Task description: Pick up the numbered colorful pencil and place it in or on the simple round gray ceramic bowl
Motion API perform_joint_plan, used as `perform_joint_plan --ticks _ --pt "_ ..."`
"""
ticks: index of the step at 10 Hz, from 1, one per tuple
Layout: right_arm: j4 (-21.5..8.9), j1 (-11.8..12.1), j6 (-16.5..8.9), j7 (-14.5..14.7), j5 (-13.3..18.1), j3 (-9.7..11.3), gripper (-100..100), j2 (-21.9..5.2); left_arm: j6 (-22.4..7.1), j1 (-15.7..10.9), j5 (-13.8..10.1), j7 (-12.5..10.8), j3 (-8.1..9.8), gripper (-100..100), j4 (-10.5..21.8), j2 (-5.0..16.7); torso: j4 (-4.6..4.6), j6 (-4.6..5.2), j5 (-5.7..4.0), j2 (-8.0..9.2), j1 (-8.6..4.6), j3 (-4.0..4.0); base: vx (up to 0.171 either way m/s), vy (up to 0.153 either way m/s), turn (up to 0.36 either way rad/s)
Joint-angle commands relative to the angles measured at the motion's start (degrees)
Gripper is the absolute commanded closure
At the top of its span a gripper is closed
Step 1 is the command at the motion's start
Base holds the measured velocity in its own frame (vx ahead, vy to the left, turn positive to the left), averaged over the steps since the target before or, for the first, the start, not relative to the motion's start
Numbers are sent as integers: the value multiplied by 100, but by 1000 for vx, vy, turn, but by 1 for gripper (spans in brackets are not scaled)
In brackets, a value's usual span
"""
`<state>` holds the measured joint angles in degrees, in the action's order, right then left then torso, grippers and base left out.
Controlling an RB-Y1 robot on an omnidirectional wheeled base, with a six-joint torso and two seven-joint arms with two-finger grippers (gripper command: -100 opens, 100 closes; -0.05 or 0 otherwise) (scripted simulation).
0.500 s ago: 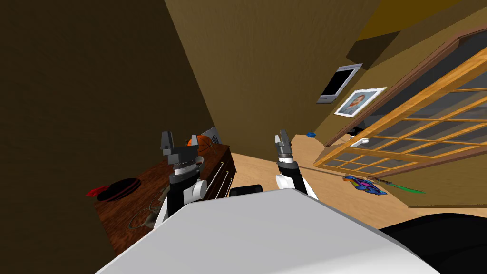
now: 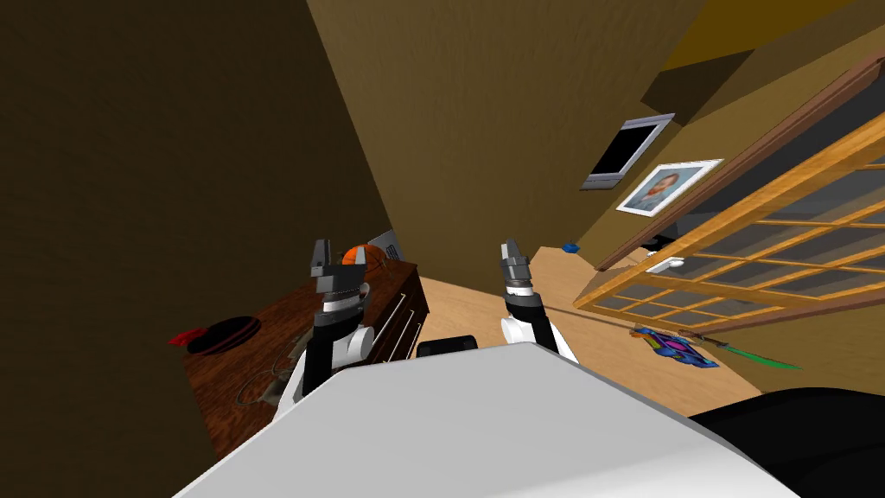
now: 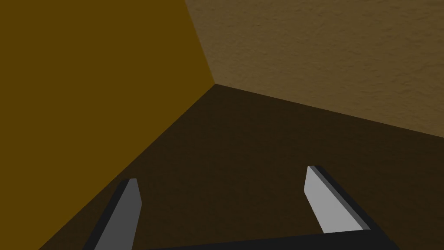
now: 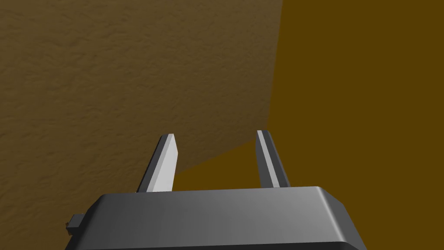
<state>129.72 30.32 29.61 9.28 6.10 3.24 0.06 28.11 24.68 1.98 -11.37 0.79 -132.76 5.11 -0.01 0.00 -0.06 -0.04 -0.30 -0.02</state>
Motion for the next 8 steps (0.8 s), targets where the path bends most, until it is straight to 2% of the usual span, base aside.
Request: perform_joint_plan --ticks 1,8 --pt "0 0 0 0 0 0 0 0 -228 -79 -226 -108 36 -100 107 149 0 0 0 0 0 0 12 -94 106" --pt "0 0 0 0 0 0 0 0 -1331 -528 -1368 -595 108 -100 698 544 -2 0 -4 -9 -14 -5 8 -110 118"
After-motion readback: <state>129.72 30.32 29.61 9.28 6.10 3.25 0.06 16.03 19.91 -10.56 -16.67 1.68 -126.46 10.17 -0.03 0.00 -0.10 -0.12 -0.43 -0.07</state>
